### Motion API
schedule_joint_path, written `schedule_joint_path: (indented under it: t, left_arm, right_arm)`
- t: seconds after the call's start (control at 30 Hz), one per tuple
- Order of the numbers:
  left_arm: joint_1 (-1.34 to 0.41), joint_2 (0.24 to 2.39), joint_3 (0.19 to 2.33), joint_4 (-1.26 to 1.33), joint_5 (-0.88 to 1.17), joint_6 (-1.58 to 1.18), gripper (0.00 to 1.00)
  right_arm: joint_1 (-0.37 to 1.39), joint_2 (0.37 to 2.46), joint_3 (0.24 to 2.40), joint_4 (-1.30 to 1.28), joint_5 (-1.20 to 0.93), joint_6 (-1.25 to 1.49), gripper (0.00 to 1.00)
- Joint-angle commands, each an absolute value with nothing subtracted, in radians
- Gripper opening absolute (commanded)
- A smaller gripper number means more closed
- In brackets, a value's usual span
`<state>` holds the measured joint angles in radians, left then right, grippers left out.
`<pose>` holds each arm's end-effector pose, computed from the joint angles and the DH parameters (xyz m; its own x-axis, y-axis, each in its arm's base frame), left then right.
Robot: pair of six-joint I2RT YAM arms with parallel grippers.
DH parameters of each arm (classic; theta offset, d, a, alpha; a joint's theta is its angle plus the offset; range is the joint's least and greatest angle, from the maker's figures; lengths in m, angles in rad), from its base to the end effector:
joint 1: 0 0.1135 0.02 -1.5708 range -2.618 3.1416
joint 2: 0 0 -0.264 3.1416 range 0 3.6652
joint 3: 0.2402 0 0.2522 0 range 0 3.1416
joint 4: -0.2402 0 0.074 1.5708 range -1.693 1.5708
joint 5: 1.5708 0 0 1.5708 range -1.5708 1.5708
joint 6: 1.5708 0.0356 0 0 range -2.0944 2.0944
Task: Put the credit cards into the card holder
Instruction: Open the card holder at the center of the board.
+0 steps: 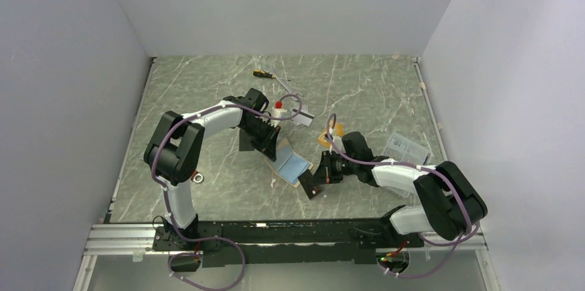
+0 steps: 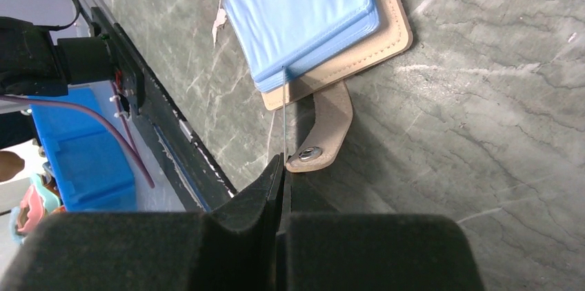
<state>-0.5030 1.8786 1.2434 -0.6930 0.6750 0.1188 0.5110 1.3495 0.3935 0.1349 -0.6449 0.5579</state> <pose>0.3022 -0.1917 0.1692 -0.7843 0.5371 -0.3104 0.6051 0.5519 -0.5739 0.1833 0.1273 0.1306 -0.9377 -0.0407 -0.3452 -0.2967 0.6109 0.7340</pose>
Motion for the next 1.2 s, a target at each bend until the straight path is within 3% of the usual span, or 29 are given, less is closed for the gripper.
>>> schedule_joint_path:
  t: [0.0, 1.17]
  left_arm:
    - [-0.515, 1.855, 1.245, -0.687, 0.675, 0.136, 0.00]
    - [-0.527, 1.846, 1.246, -0.689, 0.647, 0.136, 0.00]
  right_arm:
    - [0.506, 1.337, 0.413, 0.183, -0.667, 0.555, 0.00]
    - [0.491, 1.311, 0.357, 0.174, -0.665, 0.549, 0.00]
